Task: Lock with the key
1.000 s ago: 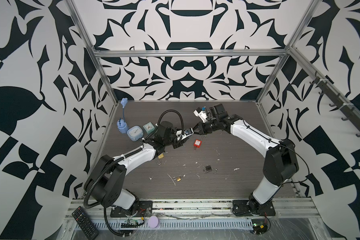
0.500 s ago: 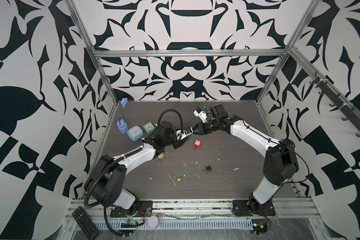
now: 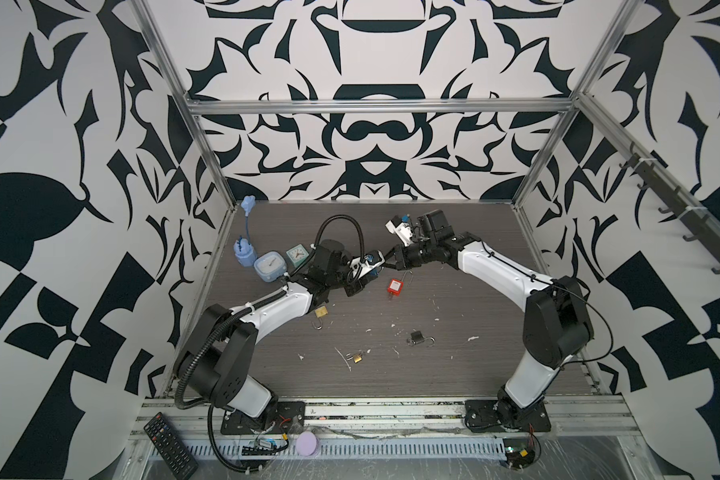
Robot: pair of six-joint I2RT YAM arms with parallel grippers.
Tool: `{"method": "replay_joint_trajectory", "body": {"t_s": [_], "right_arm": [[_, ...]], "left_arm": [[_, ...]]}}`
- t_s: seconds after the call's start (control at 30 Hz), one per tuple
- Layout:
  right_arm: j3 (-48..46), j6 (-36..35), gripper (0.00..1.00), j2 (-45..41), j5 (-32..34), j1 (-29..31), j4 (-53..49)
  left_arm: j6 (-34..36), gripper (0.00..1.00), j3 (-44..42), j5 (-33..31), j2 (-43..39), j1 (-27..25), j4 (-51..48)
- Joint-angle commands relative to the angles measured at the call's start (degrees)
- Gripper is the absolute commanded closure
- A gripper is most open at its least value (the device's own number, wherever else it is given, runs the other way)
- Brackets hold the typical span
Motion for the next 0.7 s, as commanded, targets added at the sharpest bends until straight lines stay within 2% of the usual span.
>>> {"method": "replay_joint_trajectory", "body": {"t_s": [0.0,0.67], "right_arm": [[-3.31,-2.37,1.0,3.37,-4.96,4.64,-6.41],[-5.46,-2.28,1.0,5.08,-6.62,5.44,-3.37]], "left_arm": [[-3.04,1.0,8.16,6.58,-1.84,-0.89,24.08],[-4.54,1.0,10.51,5.75,-1.75,-0.86,26.65]]}}
